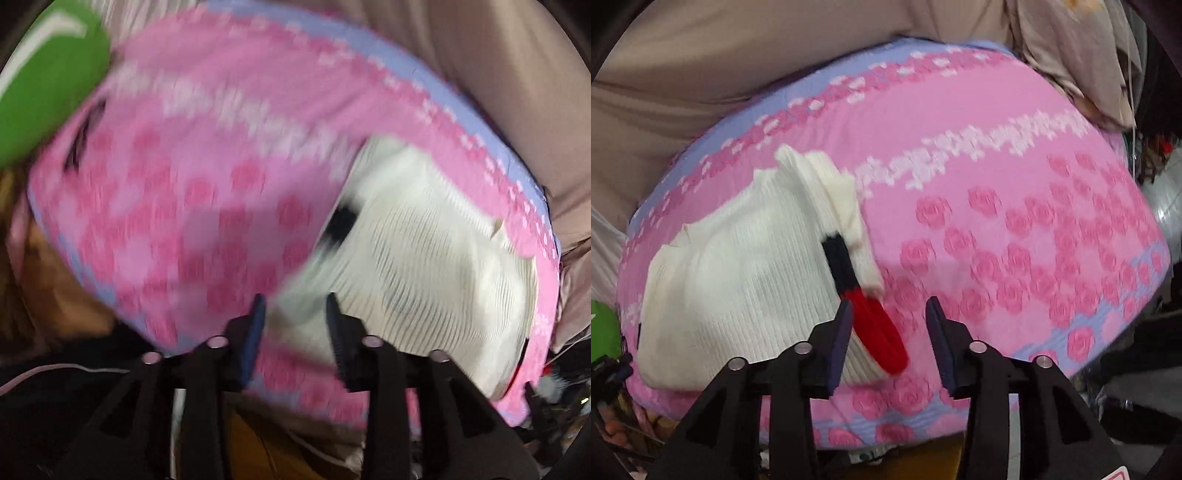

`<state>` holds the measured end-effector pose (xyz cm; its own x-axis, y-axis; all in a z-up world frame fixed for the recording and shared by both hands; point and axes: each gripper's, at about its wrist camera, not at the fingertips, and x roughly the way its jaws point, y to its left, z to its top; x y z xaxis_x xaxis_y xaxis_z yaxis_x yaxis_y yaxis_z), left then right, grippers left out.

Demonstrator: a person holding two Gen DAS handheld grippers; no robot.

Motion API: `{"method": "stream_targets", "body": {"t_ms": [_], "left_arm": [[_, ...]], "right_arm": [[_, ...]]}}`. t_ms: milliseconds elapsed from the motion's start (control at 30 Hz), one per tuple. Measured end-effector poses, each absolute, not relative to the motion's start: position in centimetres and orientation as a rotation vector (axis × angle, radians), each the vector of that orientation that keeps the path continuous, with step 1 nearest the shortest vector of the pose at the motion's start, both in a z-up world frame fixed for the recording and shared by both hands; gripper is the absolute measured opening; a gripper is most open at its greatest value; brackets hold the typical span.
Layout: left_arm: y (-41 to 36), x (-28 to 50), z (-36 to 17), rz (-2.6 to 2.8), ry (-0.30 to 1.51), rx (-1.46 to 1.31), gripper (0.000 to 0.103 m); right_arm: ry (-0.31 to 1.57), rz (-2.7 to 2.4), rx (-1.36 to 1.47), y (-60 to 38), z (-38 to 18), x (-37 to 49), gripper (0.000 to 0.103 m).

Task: Fold small clothes

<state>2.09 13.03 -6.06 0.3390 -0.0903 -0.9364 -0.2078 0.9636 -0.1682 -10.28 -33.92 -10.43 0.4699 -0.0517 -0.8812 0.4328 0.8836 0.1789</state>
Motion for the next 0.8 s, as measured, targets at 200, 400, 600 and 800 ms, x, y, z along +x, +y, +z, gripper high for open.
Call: {"method": "stream_targets", "body": {"t_ms": [200,400,600,800], "left_arm": [[8.4,10.4,-6.6,-0.012,1.174,-0.163,0.065],[6.4,15.0,-12.4,-0.009,1.313,-0.147,0.033],[8.4,14.9,-7.5,-0.045,1.215,-0.278,0.010],[7.2,17.8,-12.4,0.009,1.299,-0.198,0.011]], "right_arm": [[1.031,-0.213,0.284,-31.0,-10.9,-0.7,0.059],[1.118,-0.171,0.271,-29.2,-14.4,3.5,0.008],[0.872,-0.160,0.345,-30.1,-6.8,1.6,0.007],[1.123,-0.246,0.295,-32.0,-14.9,5.0,0.009]]}}
